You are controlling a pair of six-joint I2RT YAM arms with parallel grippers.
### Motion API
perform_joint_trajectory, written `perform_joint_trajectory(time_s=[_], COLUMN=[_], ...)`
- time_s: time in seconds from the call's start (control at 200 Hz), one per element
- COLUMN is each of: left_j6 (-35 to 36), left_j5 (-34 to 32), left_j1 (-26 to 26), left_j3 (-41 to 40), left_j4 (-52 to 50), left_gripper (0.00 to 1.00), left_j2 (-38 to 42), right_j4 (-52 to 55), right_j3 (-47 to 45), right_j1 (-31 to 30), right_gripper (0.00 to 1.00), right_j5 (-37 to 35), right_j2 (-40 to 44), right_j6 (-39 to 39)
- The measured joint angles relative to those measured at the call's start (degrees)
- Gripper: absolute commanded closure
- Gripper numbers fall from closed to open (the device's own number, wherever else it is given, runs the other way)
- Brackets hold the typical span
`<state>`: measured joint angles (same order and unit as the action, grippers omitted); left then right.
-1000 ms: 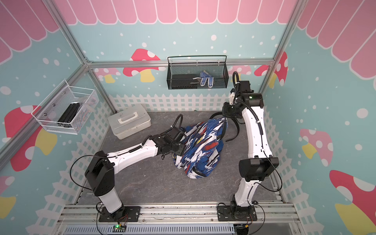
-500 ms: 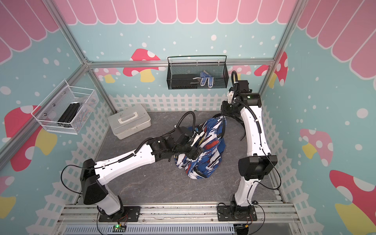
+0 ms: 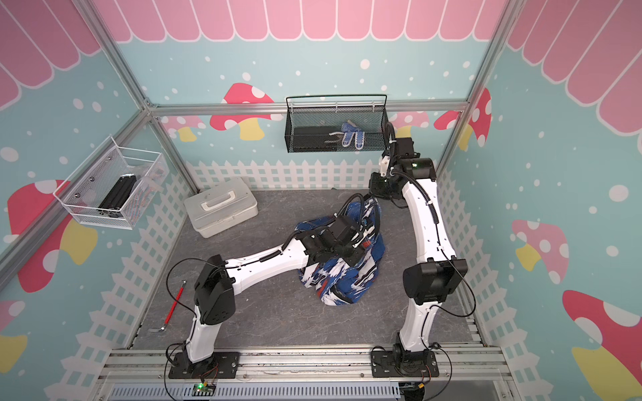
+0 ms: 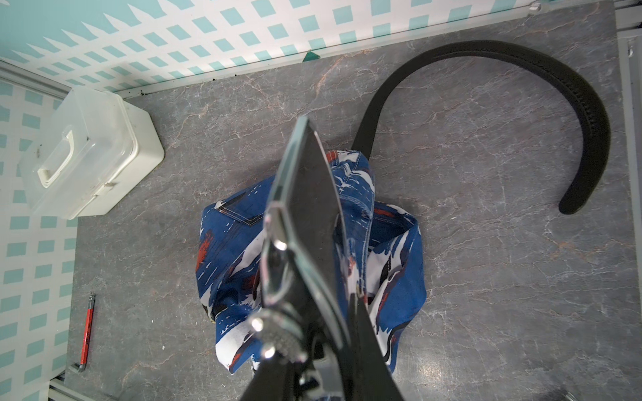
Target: Remove the belt from the trousers
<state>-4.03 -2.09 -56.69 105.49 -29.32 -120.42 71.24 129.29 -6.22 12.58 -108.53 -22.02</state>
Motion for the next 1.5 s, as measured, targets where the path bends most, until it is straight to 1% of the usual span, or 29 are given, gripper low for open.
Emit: perform_joint_trajectory(time_s=[0.145,0.25,0.43,0.595,0.7,0.84,1.006,1.101,1.196,1.376,1.441,1.501], left_j6=[-4.6,-6.5,-6.4,-4.5,-2.8,-1.1,-2.4,-5.3,-8.2,-14.4,-17.2,-20.7], left_j5=[0.3,0.9,1.9,1.7,-0.2,-4.8,-10.9,-13.7,-16.6,-25.9,-28.4,-30.6], left_j1=[0.4,0.5,0.7,0.8,0.8,0.8,1.3,2.9,6.1,11.7,13.1,14.4], left_j3=[-1.5,-1.6,-1.6,-3.2,-3.7,-6.3,-7.8,-8.3,-9.3,-11.0,-11.7,-12.6], left_j4=[2.3,3.2,3.1,1.7,-0.1,-2.3,-4.5,-5.6,-6.6,-10.6,-12.3,-14.6], left_gripper=[1.00,1.00,1.00,1.00,1.00,1.00,1.00,1.00,1.00,1.00,1.00,1.00], left_j2=[-1.7,-2.3,-4.5,-6.6,-7.8,-8.0,-8.0,-7.9,-7.4,-6.7,-6.1,-5.6], right_j4=[0.2,0.3,0.6,0.4,-1.3,-5.4,-10.1,-10.6,-9.4,0.7,4.5,6.4], right_j3=[1.5,3.6,13.0,21.2,22.7,23.0,23.0,22.9,21.7,20.9,18.6,13.6], right_j1=[-1.2,-1.7,-1.8,-1.8,-1.8,-1.8,-1.8,-1.7,-1.6,-1.6,-1.6,-1.6], right_gripper=[1.00,1.00,1.00,1.00,1.00,1.00,1.00,1.00,1.00,1.00,1.00,1.00], right_j5=[0.1,0.2,1.5,3.7,4.8,6.6,7.3,5.9,3.1,-6.1,-9.2,-12.6], right_j2=[-1.8,-3.7,-8.3,-12.2,-12.6,-12.6,-11.6,-9.8,-6.9,-3.8,-3.7,-3.2], right_j6=[-0.7,-1.2,-2.8,-5.3,-7.3,-10.1,-11.8,-11.1,-8.6,0.1,3.1,5.5])
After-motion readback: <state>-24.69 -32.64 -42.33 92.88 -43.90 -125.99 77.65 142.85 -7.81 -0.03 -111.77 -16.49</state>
